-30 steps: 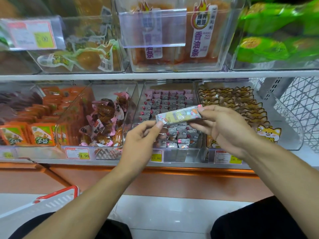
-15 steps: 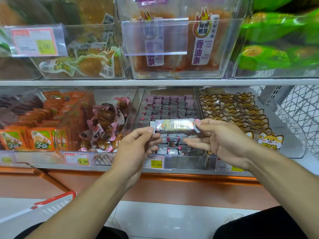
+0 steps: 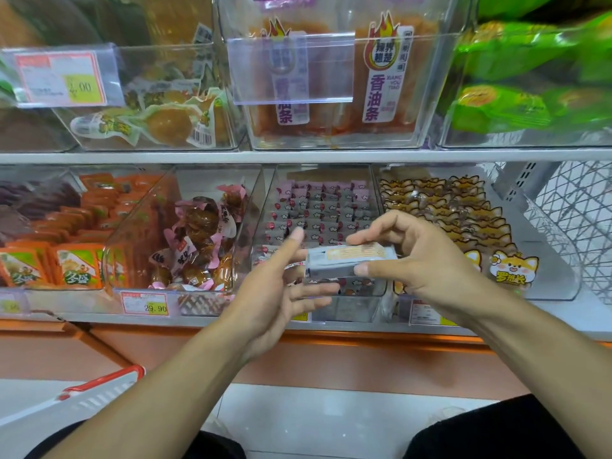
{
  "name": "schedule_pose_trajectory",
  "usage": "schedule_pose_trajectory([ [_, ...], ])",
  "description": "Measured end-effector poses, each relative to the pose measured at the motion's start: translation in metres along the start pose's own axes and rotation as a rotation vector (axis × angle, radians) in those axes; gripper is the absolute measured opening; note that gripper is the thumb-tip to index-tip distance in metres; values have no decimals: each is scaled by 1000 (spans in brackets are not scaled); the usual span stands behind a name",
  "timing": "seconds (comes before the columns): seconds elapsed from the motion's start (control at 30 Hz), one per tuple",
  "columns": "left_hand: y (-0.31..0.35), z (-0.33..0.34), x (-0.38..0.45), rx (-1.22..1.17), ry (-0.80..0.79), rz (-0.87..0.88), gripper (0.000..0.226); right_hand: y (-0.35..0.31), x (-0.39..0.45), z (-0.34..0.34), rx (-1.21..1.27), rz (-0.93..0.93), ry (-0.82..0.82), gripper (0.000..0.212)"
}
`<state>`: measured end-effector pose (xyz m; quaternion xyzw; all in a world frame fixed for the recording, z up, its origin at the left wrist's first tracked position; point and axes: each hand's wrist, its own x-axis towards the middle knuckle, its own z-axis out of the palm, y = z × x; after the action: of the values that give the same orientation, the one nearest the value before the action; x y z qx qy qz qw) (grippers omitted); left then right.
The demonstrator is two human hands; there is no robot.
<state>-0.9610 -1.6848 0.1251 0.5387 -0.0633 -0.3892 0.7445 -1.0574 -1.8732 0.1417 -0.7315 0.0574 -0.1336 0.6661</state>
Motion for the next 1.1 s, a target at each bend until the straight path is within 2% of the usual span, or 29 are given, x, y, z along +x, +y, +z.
schedule_pose_trajectory([
  [0.1,-3,3,0,2,1,42,41,4,-3,-3,-89,-88,-35,45],
  [0.2,-4,2,3,1,23,163,35,7,-2,-5,-113,-11,86,50],
  [0.27,-2,1,4,29,29,254,38,7,0,-5,22,119,90,58],
  [0.33,-2,0,6,94,44,349,39,6,0,-5,232,276,26,66],
  [0.4,-4,0,5,230,57,431,39,2,-1,-5,336,374,-31,59],
  [0.47,-7,3,2,355,56,494,42,1,-2,-4,354,387,-20,45],
  [0.53,-10,4,3,348,30,490,50,1,-2,-4,347,366,47,30],
  [0.6,-11,6,4,298,8,406,52,0,-2,-4,349,335,92,18],
  [0.7,-13,11,6,227,15,272,38,-2,-2,-6,359,283,103,25],
  [0.8,-14,13,9,227,62,262,26,-3,-3,-8,397,249,157,34],
  [0.93,-14,15,12,454,80,349,30,-2,-4,-12,326,135,274,26],
  [1.03,-20,19,14,627,75,403,35,-4,-6,-19,55,-34,353,23],
  [1.1,-26,18,18,910,108,476,34,-4,-9,-25,-134,-132,364,26],
])
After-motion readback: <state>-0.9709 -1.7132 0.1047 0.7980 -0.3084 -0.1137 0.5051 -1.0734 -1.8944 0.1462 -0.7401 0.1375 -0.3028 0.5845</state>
